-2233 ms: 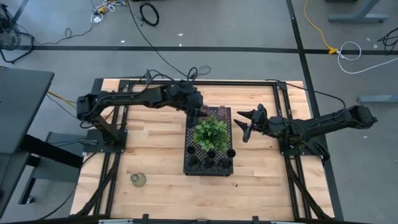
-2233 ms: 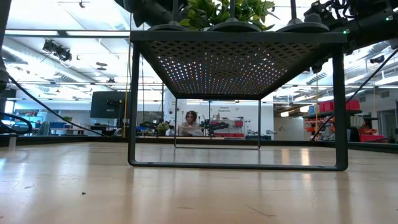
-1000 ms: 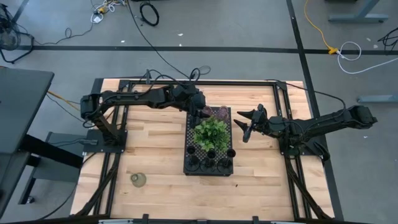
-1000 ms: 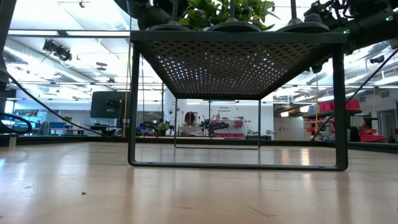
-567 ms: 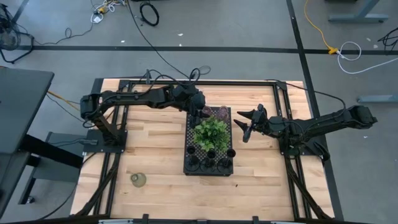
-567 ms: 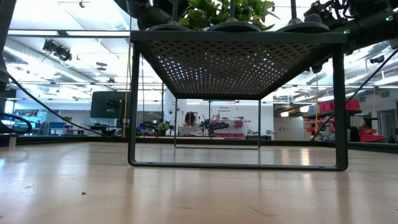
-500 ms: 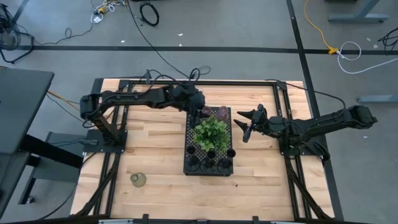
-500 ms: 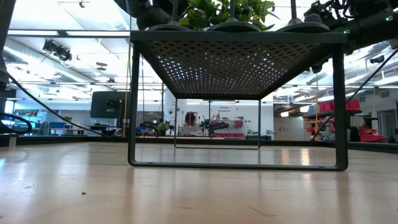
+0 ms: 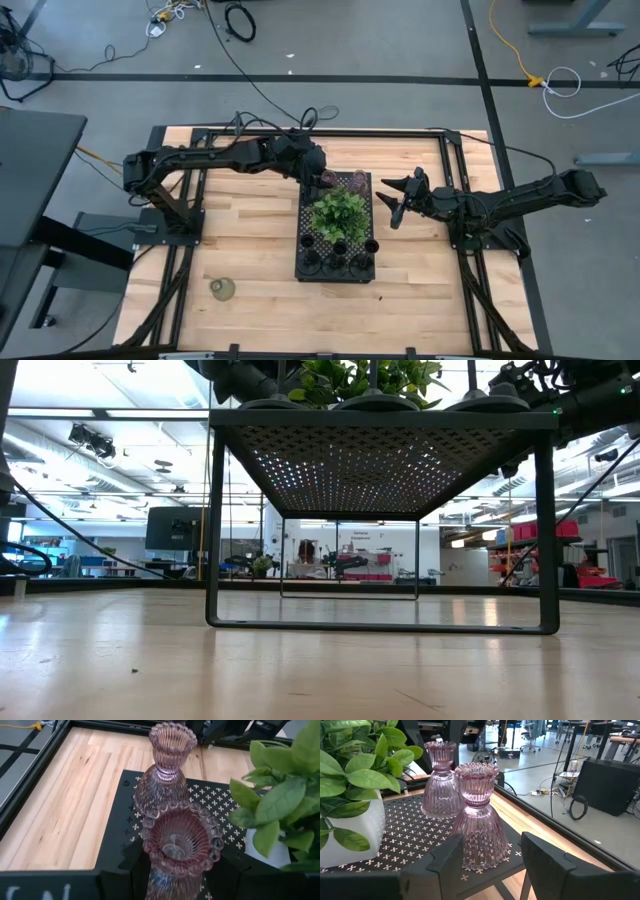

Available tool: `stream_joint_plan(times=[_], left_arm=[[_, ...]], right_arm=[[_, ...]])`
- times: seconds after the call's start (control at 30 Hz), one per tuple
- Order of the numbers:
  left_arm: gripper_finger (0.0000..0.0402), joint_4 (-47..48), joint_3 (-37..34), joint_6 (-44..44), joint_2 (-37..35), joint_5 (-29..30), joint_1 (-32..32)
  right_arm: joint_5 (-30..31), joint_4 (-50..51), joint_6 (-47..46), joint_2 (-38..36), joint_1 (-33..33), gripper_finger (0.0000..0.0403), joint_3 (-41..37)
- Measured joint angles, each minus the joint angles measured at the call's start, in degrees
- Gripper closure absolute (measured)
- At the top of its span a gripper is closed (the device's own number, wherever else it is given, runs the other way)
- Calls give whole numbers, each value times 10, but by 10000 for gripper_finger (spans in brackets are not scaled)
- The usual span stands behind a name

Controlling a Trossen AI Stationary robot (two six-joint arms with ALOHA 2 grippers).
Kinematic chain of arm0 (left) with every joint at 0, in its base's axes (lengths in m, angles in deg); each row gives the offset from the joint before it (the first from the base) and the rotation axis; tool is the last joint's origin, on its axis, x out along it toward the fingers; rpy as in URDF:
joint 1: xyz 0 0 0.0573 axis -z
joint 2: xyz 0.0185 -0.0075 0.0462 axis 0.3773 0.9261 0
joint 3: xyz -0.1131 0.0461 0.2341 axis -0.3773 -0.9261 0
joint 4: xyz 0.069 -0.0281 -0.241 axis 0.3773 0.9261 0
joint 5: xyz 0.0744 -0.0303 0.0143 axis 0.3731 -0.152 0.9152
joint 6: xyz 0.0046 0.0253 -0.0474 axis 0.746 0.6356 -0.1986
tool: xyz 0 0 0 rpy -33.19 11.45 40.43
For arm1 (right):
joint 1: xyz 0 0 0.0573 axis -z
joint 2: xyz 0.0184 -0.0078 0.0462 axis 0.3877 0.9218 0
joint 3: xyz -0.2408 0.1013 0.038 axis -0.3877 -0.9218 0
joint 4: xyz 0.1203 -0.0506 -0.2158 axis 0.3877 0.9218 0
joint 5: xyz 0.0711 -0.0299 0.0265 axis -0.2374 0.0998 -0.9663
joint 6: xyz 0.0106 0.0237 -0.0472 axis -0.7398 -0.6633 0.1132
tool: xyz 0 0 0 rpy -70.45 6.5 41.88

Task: Pick & Place candle stick holders
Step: Align the pink glass candle holder with the other glass candle holder on the shelf

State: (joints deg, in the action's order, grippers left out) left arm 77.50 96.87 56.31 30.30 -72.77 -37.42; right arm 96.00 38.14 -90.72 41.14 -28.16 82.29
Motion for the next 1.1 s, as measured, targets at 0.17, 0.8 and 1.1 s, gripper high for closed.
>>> stream_joint_plan(times=[0.17,0.8,1.1], left_arm=[[239,4,0,0,-9,0,0],[239,-21,1,-4,-14,0,1],[239,-38,1,-17,-3,-4,3]], right_arm=[[0,-1,0,0,0,202,0],[0,-2,-2,0,0,202,0],[0,-3,-2,0,0,202,0]])
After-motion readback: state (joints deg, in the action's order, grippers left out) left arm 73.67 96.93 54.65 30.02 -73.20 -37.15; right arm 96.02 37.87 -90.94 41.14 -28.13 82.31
